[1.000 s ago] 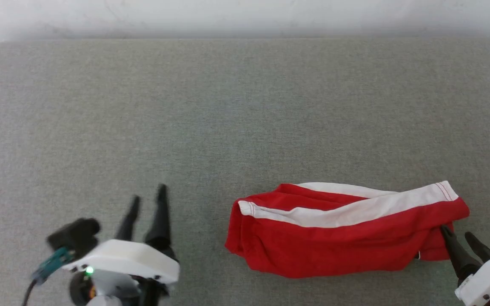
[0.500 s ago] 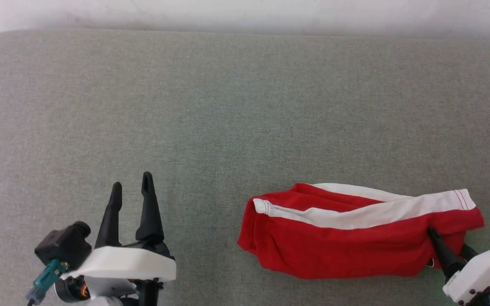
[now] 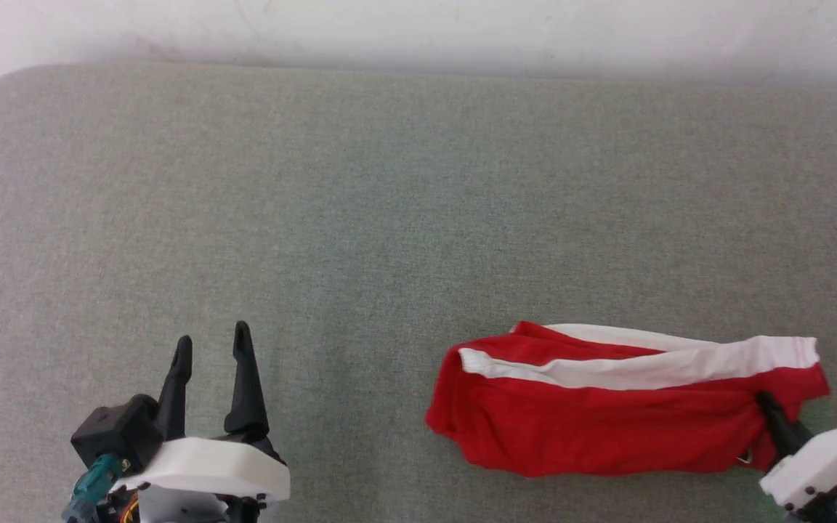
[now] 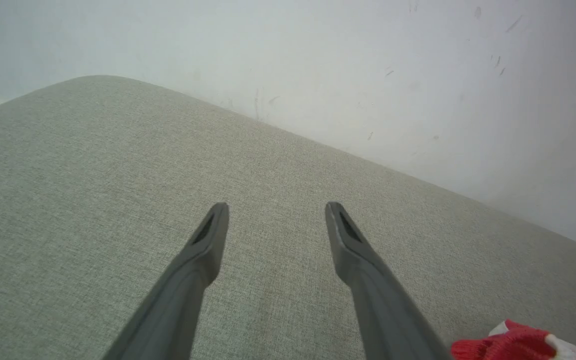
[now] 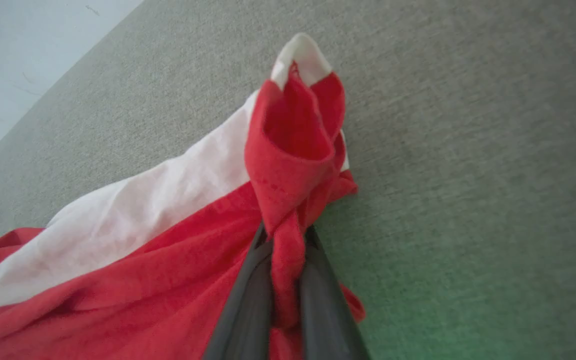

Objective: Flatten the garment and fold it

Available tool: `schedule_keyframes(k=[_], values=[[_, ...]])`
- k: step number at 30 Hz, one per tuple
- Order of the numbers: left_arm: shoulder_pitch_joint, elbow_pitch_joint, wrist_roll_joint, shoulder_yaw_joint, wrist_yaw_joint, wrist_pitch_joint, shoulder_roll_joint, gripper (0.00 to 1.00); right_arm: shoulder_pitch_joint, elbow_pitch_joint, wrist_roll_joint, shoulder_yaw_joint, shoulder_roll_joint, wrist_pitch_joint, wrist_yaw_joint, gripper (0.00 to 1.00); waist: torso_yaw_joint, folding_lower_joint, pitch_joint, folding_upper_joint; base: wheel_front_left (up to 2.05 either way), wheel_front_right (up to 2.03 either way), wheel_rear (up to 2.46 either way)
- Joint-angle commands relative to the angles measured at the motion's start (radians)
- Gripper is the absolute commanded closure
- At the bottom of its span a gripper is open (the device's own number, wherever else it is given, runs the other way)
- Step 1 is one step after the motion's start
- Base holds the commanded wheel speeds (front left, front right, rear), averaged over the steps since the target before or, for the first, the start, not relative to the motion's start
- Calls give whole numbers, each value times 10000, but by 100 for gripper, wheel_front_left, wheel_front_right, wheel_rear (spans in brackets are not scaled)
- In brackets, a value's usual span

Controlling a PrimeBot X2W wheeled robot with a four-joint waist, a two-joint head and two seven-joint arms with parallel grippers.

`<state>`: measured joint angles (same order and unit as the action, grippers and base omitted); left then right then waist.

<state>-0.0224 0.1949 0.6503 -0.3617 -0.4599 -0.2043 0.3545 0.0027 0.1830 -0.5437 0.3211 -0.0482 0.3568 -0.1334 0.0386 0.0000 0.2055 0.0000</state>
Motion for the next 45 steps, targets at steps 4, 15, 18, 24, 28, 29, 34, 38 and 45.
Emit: schedule_keyframes(k=[4, 15, 18, 24, 28, 29, 34, 38, 45], values=[[-191, -188, -96, -68, 24, -72, 77, 0, -180, -4, 393, 653, -20, -160, 27, 100, -103, 0, -280, 0, 0, 0, 0], [-378, -572, 131, -186, 237, -87, 5, 0, 11, -1575, 1113, 1072, -20, 474, 27, 100, -254, 0, -789, 0, 0, 0, 0], [-395, -639, 195, -208, 284, -95, -36, 0, 236, -2025, 862, 518, -20, 681, 27, 100, -288, 0, -848, 0, 0, 0, 0], [-304, -726, 280, -247, 360, -99, -110, 0, 720, -2830, 450, -923, -20, 943, 27, 100, -280, 0, -834, 0, 0, 0, 0], [-271, -790, 333, -259, 402, -112, -153, 0, 748, -3182, 292, -1716, -20, 970, 27, 100, -210, 0, -785, 0, 0, 0, 0], [-263, -809, 346, -266, 413, -117, -170, 0, 729, -3235, 242, -1896, -20, 969, 27, 100, -185, 0, -759, 0, 0, 0, 0], [-178, -929, 406, -311, 487, -146, -275, 0, 423, -3338, 221, -2772, -20, 995, 27, 100, -55, 0, -621, 0, 0, 0, 0], [-70, -1046, 435, -327, 540, -181, -360, 0, 86, -3239, 153, -3526, -20, 1023, 27, 100, 30, 0, -533, 0, 0, 0, 0], [83, -1264, 473, -405, 650, -225, -495, 0, -387, -2430, 365, -4399, -20, 1028, 27, 100, 182, 0, -436, 0, 0, 0, 0]])
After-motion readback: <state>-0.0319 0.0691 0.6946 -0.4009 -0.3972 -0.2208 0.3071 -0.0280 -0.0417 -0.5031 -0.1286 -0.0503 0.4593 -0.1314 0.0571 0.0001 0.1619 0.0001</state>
